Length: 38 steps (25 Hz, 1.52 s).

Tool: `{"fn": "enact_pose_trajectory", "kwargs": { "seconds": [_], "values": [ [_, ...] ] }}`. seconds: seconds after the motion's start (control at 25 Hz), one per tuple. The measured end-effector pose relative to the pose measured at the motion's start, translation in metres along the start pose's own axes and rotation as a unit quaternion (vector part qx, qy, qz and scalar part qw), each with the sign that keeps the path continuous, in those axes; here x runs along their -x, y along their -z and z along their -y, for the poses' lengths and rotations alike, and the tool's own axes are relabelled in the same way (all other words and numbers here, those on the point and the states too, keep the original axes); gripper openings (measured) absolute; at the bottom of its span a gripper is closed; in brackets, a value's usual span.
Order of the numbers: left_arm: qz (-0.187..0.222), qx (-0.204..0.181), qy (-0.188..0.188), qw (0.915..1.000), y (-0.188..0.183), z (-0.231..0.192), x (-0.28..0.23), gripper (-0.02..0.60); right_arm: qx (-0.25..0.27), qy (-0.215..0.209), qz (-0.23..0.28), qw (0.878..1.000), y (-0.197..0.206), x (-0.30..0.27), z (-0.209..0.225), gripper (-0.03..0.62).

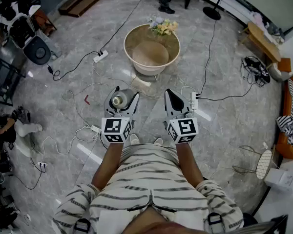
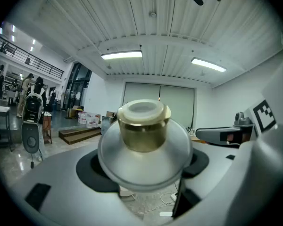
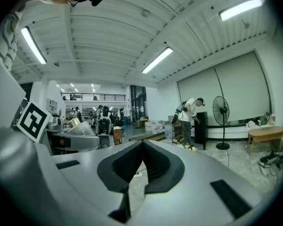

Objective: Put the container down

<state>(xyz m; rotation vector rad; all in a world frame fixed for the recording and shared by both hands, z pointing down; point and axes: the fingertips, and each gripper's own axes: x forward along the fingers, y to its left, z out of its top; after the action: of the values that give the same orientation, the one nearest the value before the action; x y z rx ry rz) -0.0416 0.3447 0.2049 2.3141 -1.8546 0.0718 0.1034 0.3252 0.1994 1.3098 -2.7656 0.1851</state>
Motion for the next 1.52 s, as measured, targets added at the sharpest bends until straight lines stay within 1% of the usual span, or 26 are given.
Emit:
{"fn": "enact_pose_trajectory", "kwargs": {
  "seconds": [0.16, 0.48, 0.8, 1.04, 1.32, 1.52],
  "values": [
    [0.002, -0.001, 0.003, 1.0000, 0.000, -0.004, 0.002, 0.331, 0.002, 0.001, 0.002, 1.000, -0.001, -0.002, -0.005, 0.003],
    [0.004, -0.006, 0.015, 0.9999, -0.002, -0.016, -0.001, 0.331, -0.021, 0.009, 0.011, 1.000, -0.001, -0.012, -0.012, 0.005],
    [0.005, -0.010, 0.032, 0.9994, 0.009, -0.043, 0.010, 0.331, -0.024, 0.027, 0.023, 0.999, 0.008, -0.017, -0.041, 0.006],
    [-0.004, -0.010, 0.039, 0.9992, 0.014, -0.058, 0.009, 0.331, -0.021, 0.031, 0.007, 0.999, 0.015, -0.032, -0.057, 0.006],
    [-0.013, -0.012, 0.038, 0.9991, 0.020, -0.075, -0.009, 0.331, -0.022, 0.030, -0.001, 0.999, 0.021, -0.064, -0.054, 0.008],
    [-0.019, -0.014, 0.036, 0.9991, 0.022, -0.088, -0.036, 0.331, -0.021, 0.027, -0.006, 0.999, 0.026, -0.091, -0.040, 0.008]
  ]
}}
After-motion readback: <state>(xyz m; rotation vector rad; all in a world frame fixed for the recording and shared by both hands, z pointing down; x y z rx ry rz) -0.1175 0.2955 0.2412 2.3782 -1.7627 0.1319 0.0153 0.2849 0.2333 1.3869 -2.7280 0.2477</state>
